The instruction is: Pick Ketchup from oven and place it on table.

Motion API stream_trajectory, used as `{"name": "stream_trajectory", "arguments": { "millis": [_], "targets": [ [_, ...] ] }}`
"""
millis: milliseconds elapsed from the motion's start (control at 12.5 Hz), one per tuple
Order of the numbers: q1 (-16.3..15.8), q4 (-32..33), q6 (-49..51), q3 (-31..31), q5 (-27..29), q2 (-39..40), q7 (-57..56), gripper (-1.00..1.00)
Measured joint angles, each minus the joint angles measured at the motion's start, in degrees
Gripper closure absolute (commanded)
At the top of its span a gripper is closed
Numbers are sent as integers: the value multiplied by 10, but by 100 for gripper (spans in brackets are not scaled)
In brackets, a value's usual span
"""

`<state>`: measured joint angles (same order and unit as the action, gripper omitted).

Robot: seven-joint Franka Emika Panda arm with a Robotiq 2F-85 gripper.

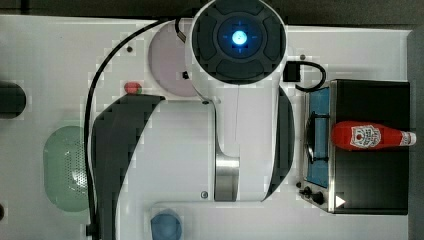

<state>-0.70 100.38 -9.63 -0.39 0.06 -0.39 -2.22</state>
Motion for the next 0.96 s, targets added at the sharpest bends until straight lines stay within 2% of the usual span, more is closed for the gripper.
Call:
{"name": "stream_trajectory", "arguments": {
  "millis": [160,240,400,560,800,960],
  "targets": [
    [1,76,91,1,2,-85,-1,-81],
    [0,89,107,0,2,-130,-5,-99],
    [-5,74,126,-4,-8,-193,-8,-100],
    [-4,42,108,-16,-14,-213,-8,-100],
    [7,32,63,-60,-10,-187,-10,-100],
    [17,27,30,-108,-16,-133,-10,-100]
  ]
}}
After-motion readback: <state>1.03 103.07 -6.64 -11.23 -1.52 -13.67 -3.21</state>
